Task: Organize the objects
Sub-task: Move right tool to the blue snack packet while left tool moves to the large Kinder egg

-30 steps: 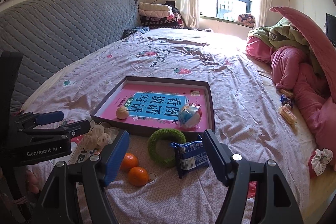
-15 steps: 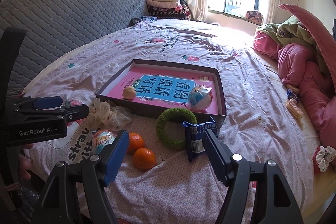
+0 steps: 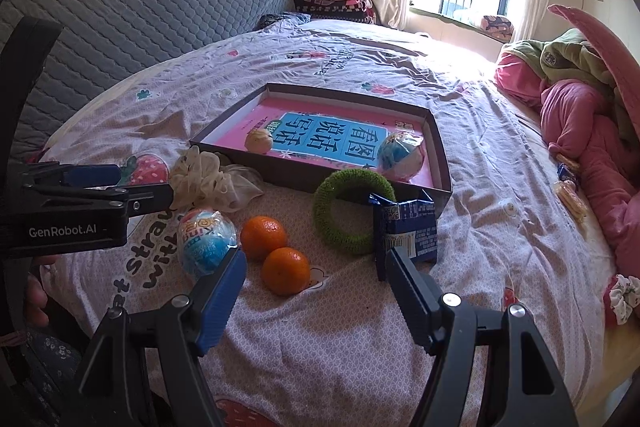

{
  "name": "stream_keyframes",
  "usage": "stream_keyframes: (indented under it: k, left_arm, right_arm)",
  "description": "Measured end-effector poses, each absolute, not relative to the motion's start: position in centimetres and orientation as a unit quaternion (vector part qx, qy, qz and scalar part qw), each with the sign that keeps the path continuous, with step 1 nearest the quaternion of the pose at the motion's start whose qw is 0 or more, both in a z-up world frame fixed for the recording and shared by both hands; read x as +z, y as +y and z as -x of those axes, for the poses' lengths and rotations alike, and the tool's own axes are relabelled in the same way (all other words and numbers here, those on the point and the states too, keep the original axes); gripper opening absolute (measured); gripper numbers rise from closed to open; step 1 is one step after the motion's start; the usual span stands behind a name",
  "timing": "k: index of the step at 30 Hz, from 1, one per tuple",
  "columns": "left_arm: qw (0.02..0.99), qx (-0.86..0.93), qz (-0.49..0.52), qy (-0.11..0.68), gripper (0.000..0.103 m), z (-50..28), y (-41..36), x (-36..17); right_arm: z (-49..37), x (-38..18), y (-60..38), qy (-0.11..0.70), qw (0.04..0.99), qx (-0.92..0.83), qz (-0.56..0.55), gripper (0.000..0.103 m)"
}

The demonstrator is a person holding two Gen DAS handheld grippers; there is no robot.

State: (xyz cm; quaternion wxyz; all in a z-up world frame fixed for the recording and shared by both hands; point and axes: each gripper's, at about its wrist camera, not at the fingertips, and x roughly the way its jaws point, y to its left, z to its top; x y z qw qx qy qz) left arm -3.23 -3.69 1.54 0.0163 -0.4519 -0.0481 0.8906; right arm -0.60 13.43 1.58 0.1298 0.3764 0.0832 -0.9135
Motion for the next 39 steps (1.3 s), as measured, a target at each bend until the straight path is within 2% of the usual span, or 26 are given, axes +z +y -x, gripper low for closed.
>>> stream_keyframes:
  k: [39]
  left_arm:
    - [0.066, 0.871, 0.484, -0.048, 0.078, 3.7, 0.4, -1.9]
  right_arm:
    - [1.1, 0.0, 17.2, 0.05, 0.08, -0.914, -0.394, 0.072]
